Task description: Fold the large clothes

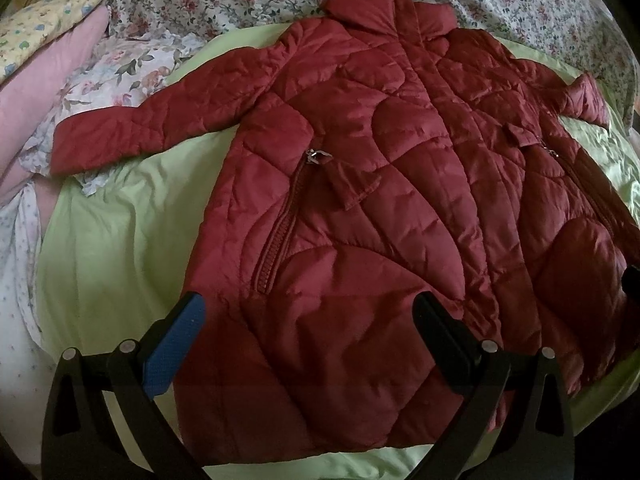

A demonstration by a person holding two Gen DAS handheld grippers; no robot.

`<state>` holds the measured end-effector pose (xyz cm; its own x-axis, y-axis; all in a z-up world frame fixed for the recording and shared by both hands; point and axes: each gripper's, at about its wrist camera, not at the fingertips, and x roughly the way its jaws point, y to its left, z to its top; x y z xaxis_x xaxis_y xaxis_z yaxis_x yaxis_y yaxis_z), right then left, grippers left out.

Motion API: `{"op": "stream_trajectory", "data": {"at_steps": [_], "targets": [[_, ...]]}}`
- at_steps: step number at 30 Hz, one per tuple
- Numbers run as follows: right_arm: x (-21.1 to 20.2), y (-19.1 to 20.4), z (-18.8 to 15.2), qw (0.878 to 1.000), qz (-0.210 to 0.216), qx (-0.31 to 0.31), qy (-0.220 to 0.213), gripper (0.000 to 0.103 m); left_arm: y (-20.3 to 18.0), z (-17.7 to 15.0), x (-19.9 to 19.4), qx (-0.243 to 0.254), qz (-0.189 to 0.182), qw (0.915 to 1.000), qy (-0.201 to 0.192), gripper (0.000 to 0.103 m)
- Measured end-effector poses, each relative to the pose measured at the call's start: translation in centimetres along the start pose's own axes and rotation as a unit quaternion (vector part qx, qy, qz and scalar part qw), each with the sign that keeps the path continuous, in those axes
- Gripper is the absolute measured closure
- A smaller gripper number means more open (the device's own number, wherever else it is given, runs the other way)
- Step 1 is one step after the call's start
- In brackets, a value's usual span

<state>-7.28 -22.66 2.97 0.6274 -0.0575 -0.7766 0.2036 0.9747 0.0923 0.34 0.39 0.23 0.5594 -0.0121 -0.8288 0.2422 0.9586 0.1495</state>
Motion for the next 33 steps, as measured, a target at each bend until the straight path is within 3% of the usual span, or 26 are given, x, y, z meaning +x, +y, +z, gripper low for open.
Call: {"op": "stream_trajectory", "data": {"at_steps": [8,22,29,33], "targets": [[0.1,-0.2,0.3,0.999,-0.001,0.005,0.034,0.0,-0.1,0.1,0.0,0.007,-0.004,0.9997,0.023,0.0],[0.1,-0.7,0.8,1.0,0.003,0.015,0.024,0.0,-0.1,0.9,0.3,0.007,0.0,0.9998,0.021,0.0],[0.1,-2.4,1.7,0.999,0.016,0.036,0.017,0.0,0.4,1.7,0.6,-0.01,-0.022,0.9997,0.007,0.0],[0.1,-3.9,2.7,0.999,0.008,0.046,0.013,0.0,0.2,2.4,1.4,-0.005,-0.002,0.9999,0.013,0.0]]}}
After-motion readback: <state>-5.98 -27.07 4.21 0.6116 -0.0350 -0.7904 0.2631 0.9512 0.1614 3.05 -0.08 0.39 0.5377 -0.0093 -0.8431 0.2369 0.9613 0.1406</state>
